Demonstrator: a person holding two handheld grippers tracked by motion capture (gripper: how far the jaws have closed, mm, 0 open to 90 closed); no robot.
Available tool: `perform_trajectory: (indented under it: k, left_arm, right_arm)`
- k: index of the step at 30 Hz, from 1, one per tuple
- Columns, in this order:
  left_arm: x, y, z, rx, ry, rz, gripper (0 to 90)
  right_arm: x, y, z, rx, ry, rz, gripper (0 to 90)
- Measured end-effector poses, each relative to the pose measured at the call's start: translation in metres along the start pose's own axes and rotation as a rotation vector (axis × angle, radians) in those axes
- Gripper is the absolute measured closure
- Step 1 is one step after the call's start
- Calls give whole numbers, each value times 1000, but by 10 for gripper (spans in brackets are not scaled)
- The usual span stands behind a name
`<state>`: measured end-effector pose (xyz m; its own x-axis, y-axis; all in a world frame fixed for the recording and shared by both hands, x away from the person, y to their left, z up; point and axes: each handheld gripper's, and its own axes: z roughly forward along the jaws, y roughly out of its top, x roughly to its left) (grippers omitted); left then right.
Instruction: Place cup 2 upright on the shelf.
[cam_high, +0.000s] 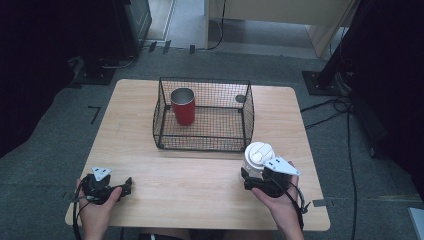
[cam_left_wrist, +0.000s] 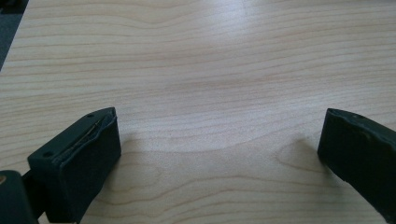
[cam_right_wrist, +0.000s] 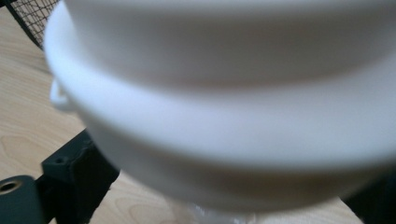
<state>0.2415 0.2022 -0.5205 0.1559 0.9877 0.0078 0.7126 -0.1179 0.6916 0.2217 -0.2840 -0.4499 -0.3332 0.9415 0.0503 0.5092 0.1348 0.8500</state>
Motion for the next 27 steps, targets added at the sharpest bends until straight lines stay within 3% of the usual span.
perform_trajectory:
  k: [6, 12, 19, 27]
  left_arm:
    - [0, 0, 0, 0, 0, 0, 1]
    - [0, 0, 0, 0, 0, 0, 1]
    - [0, 0, 0, 0, 0, 0, 1]
    - [0, 0, 0, 1, 0, 1, 1]
  right_arm:
    - [-1, 5, 4, -37, -11, 14, 146]
    - [-2, 6, 5, -42, 2, 14, 157]
    - [2, 6, 5, -59, -14, 4, 163]
    - [10, 14, 3, -80, 13, 4, 164]
